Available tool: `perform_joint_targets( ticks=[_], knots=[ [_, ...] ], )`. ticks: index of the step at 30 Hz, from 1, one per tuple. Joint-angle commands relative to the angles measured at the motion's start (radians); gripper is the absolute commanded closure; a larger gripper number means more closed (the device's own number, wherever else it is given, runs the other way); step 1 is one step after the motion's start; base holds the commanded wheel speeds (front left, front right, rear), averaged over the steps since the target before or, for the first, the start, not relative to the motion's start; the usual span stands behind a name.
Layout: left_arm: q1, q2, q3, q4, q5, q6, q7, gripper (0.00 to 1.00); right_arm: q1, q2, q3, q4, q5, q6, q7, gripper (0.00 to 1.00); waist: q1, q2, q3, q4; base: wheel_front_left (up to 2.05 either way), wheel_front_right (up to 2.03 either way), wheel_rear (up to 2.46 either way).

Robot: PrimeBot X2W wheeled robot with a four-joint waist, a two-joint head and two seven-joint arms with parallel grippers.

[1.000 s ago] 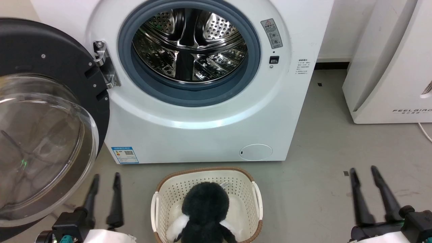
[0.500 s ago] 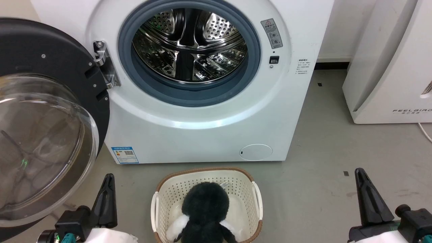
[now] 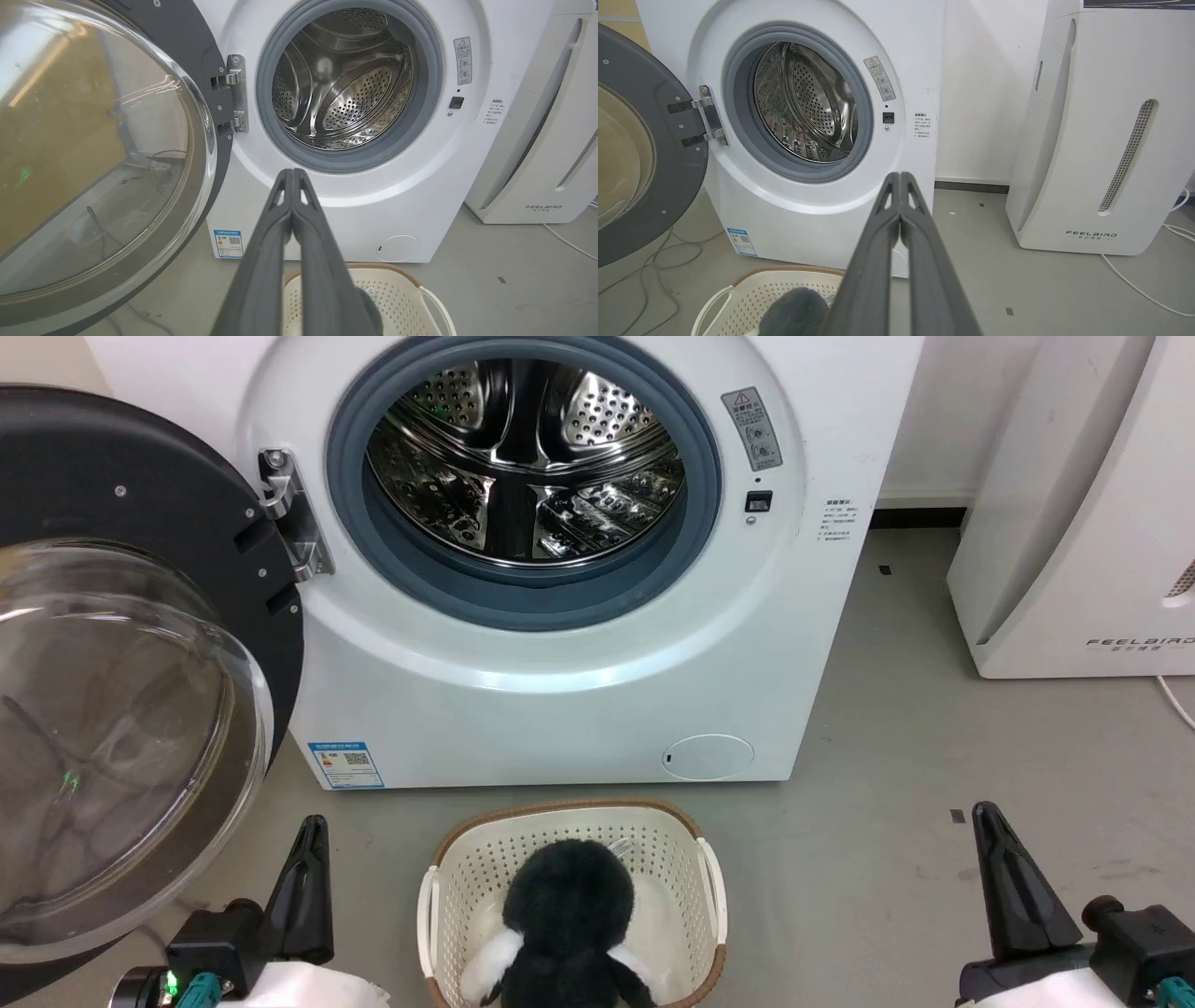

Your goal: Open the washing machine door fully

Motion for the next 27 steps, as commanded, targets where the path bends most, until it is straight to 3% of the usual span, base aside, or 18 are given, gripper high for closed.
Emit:
perform_joint_targets(
  ticks=[1,27],
  knots=[
    [-0.008,0.000,-0.001,-0.007,0.011,0.004,0.004,1.00,-0.014,0.001,0.002,0.003,-0.009,0.000,0.005,1.00,0.0000,-0.0001,0.000,0.000,0.00,0.00,0.00],
    [-0.017,0.001,-0.023,-0.023,0.034,0.023,0.057,1.00,-0.034,0.001,0.016,0.013,-0.025,0.000,0.058,1.00,0.0000,-0.0001,0.000,0.004,0.00,0.00,0.00]
  ],
)
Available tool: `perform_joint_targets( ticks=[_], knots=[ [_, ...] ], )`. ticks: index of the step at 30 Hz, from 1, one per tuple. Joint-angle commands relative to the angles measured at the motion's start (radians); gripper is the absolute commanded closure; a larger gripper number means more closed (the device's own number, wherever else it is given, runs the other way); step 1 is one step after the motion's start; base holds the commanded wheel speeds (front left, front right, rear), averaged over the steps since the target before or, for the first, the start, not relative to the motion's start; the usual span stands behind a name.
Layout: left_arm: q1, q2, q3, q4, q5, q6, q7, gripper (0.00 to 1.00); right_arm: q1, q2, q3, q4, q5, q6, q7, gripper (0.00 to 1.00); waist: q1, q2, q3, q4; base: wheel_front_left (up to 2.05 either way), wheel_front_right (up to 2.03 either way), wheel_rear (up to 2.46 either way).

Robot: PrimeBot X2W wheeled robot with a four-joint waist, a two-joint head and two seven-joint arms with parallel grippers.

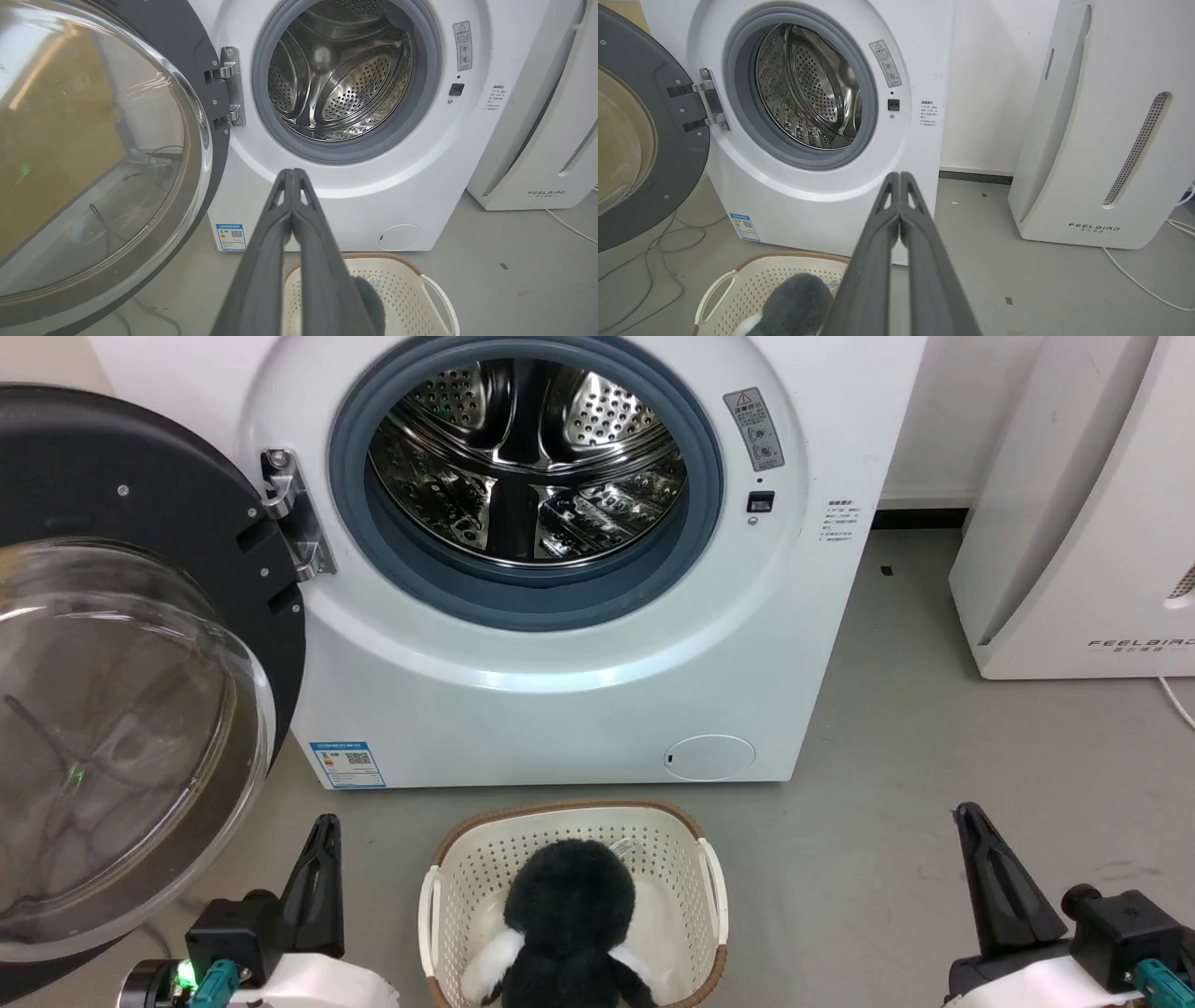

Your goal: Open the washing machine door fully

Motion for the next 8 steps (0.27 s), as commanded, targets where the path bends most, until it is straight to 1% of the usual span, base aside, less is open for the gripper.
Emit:
perform_joint_targets(
  ticks=[1,8],
  knots=[
    [-0.015,0.001,-0.004,-0.007,0.009,0.006,0.007,1.00,-0.020,0.001,0.003,0.004,-0.009,0.000,0.006,1.00,0.0000,-0.0001,0.000,0.000,0.00,0.00,0.00],
    [-0.017,0.001,-0.010,-0.011,0.015,0.011,0.021,1.00,-0.026,0.002,0.007,0.007,-0.013,0.000,0.021,1.00,0.0000,-0.0001,0.000,0.001,0.00,0.00,0.00]
  ],
)
